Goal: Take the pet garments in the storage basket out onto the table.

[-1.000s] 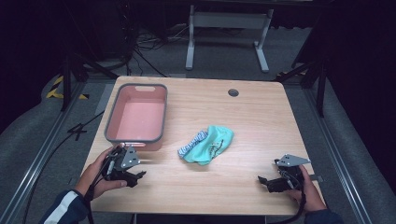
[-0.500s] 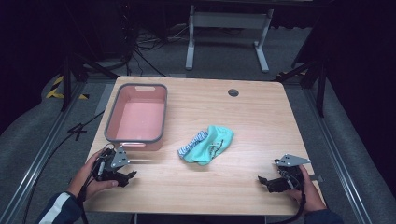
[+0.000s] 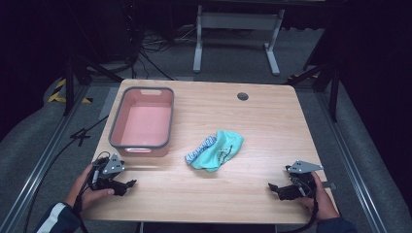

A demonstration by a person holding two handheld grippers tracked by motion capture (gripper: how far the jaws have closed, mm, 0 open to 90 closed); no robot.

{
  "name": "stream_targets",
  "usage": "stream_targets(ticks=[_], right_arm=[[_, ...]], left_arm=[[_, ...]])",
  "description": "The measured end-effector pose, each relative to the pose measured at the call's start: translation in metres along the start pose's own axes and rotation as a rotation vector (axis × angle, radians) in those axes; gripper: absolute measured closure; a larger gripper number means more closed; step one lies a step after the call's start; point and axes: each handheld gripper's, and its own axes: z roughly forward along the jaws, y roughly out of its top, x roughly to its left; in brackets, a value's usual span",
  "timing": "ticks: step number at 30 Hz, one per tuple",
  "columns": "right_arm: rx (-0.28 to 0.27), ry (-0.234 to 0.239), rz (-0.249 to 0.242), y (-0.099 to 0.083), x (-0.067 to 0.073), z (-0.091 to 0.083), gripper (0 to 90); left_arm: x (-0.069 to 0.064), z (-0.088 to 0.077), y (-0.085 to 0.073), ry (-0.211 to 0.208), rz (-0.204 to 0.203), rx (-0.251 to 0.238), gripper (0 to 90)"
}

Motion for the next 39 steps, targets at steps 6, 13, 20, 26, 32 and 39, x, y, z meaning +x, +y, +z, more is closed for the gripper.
stream_targets(ticks=[6, 13, 20, 26, 32, 39], right_arm=[[0.000, 0.003, -0.002, 0.000, 0.000, 0.000, 0.5], [0.000, 0.004, -0.004, 0.000, 0.000, 0.000, 0.5], [0.000, 0.001, -0.001, 0.000, 0.000, 0.000, 0.5], [0.000, 0.000, 0.001, 0.000, 0.000, 0.000, 0.5], [0.001, -0.006, 0.007, 0.000, 0.001, 0.000, 0.5], [0.001, -0.006, 0.008, 0.000, 0.001, 0.000, 0.6]], left_arm=[[0.006, 0.003, -0.009, -0.042, -0.077, -0.047, 17.0], [0.009, 0.005, -0.017, -0.041, -0.115, -0.096, 14.3], [0.009, 0.005, -0.017, -0.040, -0.116, -0.097, 14.3], [0.009, 0.005, -0.017, -0.040, -0.116, -0.097, 14.3], [0.009, 0.006, -0.016, -0.044, -0.118, -0.101, 13.2], [0.010, 0.006, -0.016, -0.043, -0.112, -0.099, 12.6]])
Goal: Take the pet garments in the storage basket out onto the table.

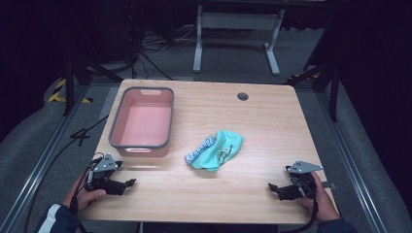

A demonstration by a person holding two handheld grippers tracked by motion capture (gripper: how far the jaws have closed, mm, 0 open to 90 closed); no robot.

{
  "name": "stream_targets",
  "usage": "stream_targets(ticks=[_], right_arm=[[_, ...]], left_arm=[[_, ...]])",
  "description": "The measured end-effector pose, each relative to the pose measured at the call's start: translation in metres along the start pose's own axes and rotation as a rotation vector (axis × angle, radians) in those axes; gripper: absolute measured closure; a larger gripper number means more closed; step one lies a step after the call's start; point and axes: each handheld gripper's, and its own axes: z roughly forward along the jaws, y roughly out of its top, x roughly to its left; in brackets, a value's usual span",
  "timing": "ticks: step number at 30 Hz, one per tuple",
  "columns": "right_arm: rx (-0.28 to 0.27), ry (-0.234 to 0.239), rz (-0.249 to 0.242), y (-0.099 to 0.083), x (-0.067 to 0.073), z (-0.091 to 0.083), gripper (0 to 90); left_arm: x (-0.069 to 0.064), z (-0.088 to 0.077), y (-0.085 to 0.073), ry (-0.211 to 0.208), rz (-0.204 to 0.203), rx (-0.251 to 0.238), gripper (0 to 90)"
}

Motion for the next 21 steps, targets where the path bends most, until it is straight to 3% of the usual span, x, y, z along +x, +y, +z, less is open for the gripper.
stream_targets(ticks=[21], right_arm=[[0.000, 0.000, 0.000, 0.0000, 0.0000, 0.0000, 0.6]], left_arm=[[0.0002, 0.0012, 0.0011, -0.001, -0.003, 0.004, 10.9]])
